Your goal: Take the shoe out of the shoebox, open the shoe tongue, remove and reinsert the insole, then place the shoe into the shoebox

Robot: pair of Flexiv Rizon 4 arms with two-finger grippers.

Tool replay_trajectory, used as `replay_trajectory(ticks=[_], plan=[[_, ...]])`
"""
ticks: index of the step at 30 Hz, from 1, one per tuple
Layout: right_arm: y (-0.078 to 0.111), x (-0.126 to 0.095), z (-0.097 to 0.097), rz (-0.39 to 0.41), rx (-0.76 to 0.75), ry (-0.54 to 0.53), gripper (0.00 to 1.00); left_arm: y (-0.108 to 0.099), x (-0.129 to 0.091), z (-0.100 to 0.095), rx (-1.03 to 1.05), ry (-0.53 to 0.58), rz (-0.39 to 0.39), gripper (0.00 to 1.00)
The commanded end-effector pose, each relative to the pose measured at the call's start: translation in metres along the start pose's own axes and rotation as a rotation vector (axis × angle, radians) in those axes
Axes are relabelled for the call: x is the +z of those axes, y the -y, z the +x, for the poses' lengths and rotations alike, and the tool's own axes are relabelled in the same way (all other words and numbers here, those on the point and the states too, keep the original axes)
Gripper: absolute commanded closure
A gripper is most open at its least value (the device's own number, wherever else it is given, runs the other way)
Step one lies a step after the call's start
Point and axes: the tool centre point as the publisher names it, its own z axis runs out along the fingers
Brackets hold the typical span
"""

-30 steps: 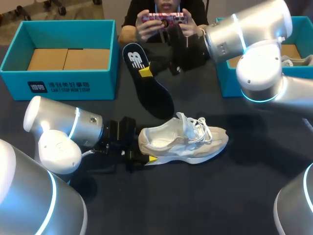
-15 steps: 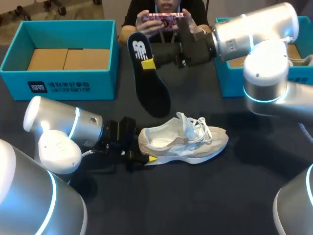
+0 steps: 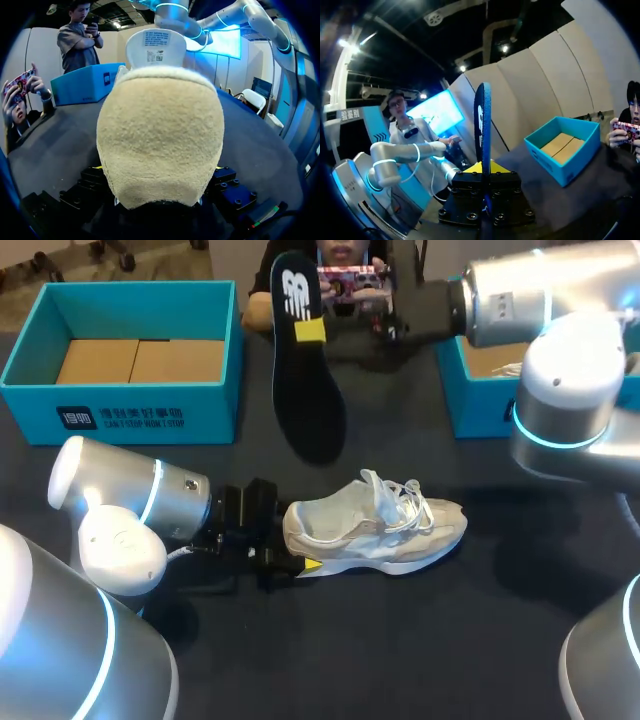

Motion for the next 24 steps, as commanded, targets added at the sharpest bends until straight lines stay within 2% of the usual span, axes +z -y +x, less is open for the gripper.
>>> replay_trajectory(ticks=[1, 6, 16, 18, 24], plan=[[-0.015, -0.013, 0.014, 0.016, 0.012, 0.009, 1.0, -0.01, 0.005, -0.002, 0.0, 0.001, -0.003, 1.0], [-0.025, -0.019, 0.031, -0.003, 0.071, 0.007, 1.0, -0.01, 0.005, -0.002, 0.0, 0.001, -0.003, 1.0], [-0.023, -0.016, 0.062, -0.067, 0.238, -0.065, 1.0, -0.01, 0.005, -0.002, 0.0, 0.001, -0.003, 1.0], [-0.021, -0.016, 0.066, -0.056, 0.274, -0.078, 1.0, -0.01, 0.005, -0.002, 0.0, 0.001, -0.003, 1.0], [-0.021, -0.016, 0.068, -0.053, 0.253, -0.085, 1.0, -0.01, 0.005, -0.002, 0.0, 0.001, -0.003, 1.0]])
